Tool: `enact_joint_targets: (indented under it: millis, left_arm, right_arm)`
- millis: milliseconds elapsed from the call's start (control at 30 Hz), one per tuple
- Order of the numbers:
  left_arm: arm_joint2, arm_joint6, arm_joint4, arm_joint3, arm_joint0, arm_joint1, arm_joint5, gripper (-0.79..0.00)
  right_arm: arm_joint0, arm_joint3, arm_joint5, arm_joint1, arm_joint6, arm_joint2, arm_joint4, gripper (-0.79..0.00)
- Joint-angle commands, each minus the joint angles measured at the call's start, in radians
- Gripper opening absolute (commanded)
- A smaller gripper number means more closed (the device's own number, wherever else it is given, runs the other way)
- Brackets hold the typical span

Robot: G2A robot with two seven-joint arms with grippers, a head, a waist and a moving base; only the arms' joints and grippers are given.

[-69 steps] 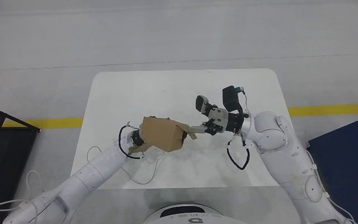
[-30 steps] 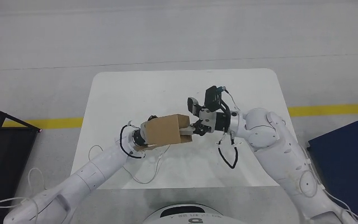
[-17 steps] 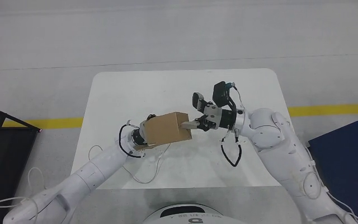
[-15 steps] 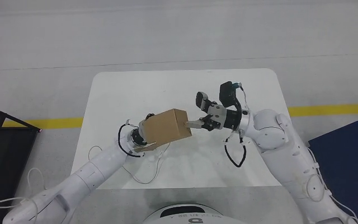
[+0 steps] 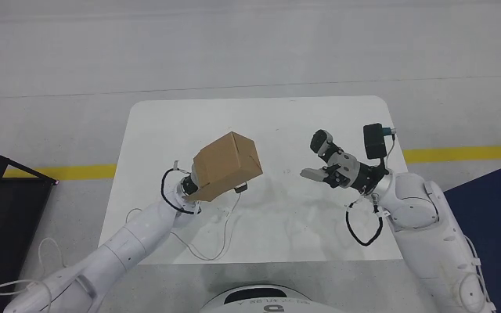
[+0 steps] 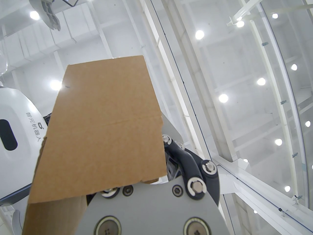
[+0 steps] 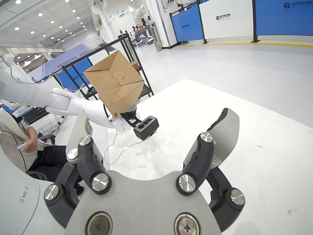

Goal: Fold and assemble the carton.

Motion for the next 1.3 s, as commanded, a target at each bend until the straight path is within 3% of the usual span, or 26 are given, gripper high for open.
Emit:
enact_joint_targets:
  millis: [0, 467, 800, 1000, 1133, 1267]
  left_arm:
    - [0.0, 0.0, 0.0, -0.001, 0.0, 0.0, 0.0, -0.785]
    - [0.0, 0.0, 0.0, -0.001, 0.0, 0.0, 0.0, -0.785]
    - [-0.032, -0.026, -0.027, -0.179, 0.036, -0.024, -0.025, -0.785]
    - [0.048, -0.087, 0.081, -0.263, 0.003, -0.026, -0.086, -0.785]
    - [0.127, -0.13, 0.094, -0.268, -0.037, -0.016, -0.129, -0.785]
    - [0.127, -0.13, 0.094, -0.268, -0.037, -0.016, -0.129, -0.785]
  right_arm:
    - [0.001, 0.0, 0.0, 0.0, 0.0, -0.001, 0.0, 0.0]
    - [0.001, 0.0, 0.0, 0.0, 0.0, -0.001, 0.0, 0.0]
    - [0.001, 0.0, 0.0, 0.0, 0.0, -0.001, 0.0, 0.0]
    - [0.001, 0.0, 0.0, 0.0, 0.0, -0.001, 0.0, 0.0]
    - [0.001, 0.0, 0.0, 0.0, 0.0, -0.001, 0.0, 0.0]
    - [0.001, 0.0, 0.0, 0.0, 0.0, -0.001, 0.0, 0.0]
